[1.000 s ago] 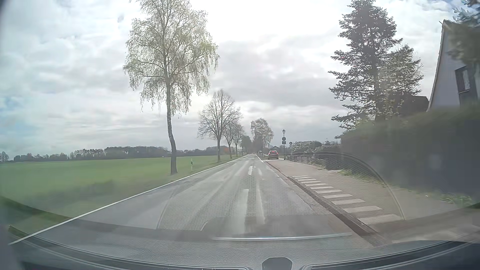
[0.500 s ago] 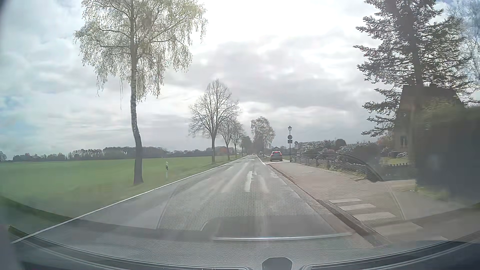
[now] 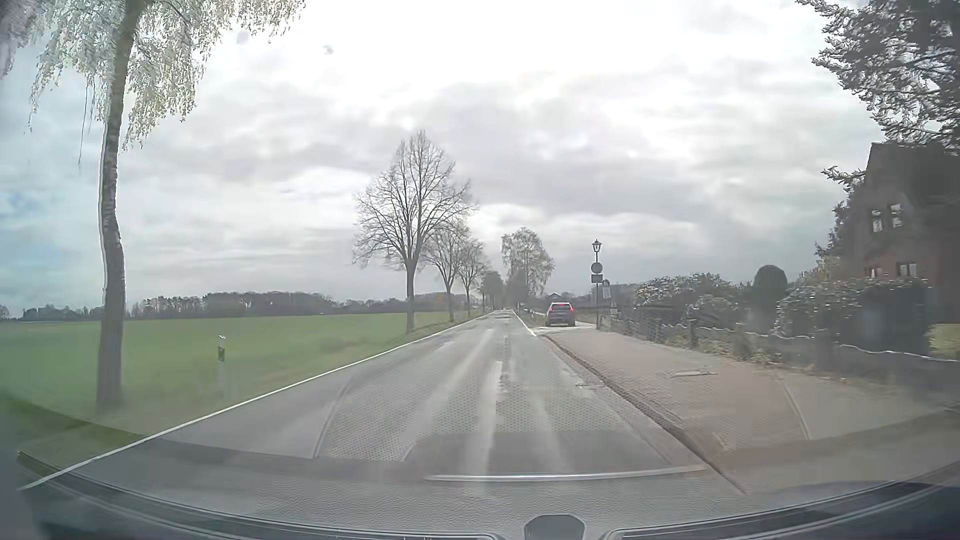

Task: Follow the waypoints while adhering to traffic rules and regulations

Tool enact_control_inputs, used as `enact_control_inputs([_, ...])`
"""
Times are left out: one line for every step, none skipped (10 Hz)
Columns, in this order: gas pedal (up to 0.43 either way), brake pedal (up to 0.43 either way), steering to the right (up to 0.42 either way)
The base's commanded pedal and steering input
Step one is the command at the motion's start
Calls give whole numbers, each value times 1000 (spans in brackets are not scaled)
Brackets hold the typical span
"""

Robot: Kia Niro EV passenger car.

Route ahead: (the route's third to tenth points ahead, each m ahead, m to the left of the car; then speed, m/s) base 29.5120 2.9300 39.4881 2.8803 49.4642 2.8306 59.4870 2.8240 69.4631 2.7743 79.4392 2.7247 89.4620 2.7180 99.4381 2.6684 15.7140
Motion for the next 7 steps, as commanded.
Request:
enact_control_inputs([220, 0, -3])
enact_control_inputs([228, 0, -4])
enact_control_inputs([228, 0, -4])
enact_control_inputs([228, 0, -4])
enact_control_inputs([228, 6, -4])
enact_control_inputs([228, 0, -4])
enact_control_inputs([228, 0, -4])
